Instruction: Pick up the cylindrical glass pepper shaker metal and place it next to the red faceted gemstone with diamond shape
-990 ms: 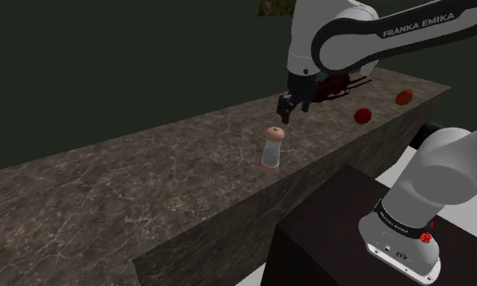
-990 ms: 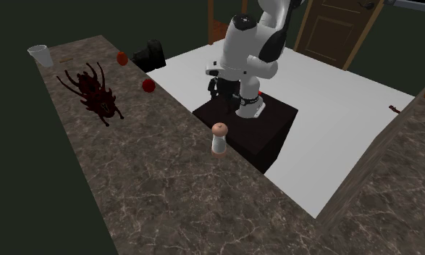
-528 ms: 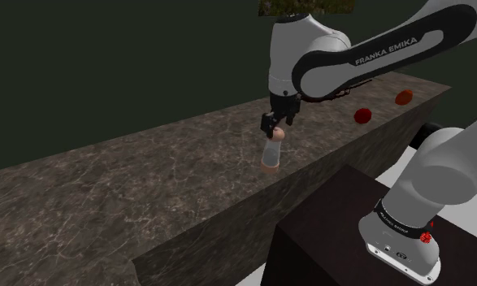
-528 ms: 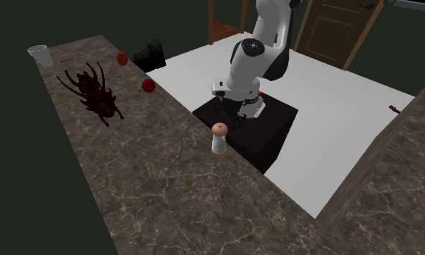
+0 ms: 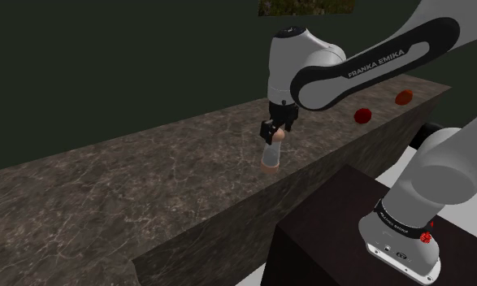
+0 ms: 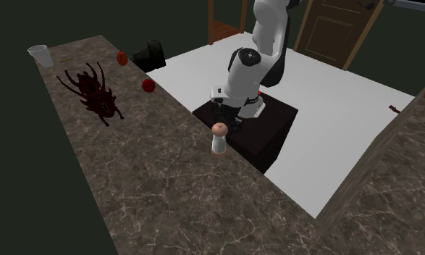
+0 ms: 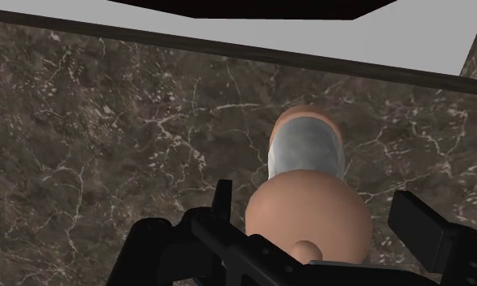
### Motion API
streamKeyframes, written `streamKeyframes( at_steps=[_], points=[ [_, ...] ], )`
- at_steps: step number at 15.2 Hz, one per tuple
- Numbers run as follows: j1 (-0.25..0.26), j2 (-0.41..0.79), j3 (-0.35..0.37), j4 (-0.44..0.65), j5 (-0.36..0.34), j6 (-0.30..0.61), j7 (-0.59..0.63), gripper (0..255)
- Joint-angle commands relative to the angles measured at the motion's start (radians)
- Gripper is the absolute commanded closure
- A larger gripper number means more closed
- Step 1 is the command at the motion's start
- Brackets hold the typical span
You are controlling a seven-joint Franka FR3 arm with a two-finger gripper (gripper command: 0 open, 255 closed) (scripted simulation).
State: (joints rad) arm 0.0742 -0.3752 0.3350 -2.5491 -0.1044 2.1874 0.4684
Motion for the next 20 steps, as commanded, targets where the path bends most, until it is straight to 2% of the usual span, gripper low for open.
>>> streamKeyframes(
  at_steps=[1,4,5,14,20],
  points=[
    [0.000,0.000,0.000,-0.001,0.000,0.002,0.000,0],
    [0.000,0.000,0.000,-0.001,0.000,0.002,0.000,0],
    [0.000,0.000,0.000,-0.001,0.000,0.002,0.000,255],
    [0.000,0.000,0.000,-0.001,0.000,0.002,0.000,255],
    [0.006,-0.040,-0.012,0.049,0.014,-0.086,-0.025,255]
  ],
)
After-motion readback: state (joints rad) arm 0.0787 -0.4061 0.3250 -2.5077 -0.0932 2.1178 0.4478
